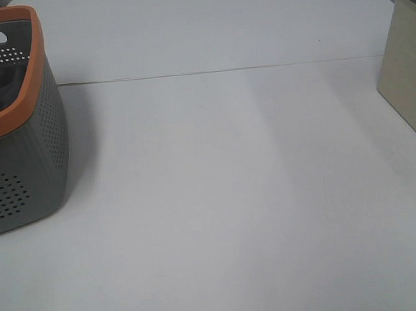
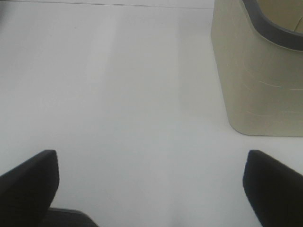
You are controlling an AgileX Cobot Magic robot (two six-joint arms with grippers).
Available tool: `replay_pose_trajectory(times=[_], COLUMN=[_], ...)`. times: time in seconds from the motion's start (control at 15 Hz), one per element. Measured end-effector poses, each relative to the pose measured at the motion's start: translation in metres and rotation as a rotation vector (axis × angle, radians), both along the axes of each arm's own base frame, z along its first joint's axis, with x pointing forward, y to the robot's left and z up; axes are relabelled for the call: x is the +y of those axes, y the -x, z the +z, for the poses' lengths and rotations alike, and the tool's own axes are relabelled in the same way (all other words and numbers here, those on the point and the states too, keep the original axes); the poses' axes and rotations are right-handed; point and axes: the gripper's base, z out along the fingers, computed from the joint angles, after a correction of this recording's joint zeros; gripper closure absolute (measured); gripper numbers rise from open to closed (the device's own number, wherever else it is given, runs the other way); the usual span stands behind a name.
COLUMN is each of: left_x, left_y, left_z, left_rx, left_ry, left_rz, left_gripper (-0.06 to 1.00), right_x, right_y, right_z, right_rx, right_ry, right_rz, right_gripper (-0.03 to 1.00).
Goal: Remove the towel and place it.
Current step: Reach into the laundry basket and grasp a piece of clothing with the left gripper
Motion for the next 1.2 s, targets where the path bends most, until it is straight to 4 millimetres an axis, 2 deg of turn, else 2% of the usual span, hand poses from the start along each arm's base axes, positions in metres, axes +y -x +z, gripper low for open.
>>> replay_pose_trajectory(times=[1.2], left_x=[0.0], left_y=[0.0], left_z=[0.0], left_rx=[0.0], left_ry=[0.003], left_rz=[0.001], left_gripper=[-0.04], right_x=[0.0], right_y=[0.0], right_z=[0.0], right_rx=[0.0], right_ry=[0.0], right_rz=[0.0], right_gripper=[0.01])
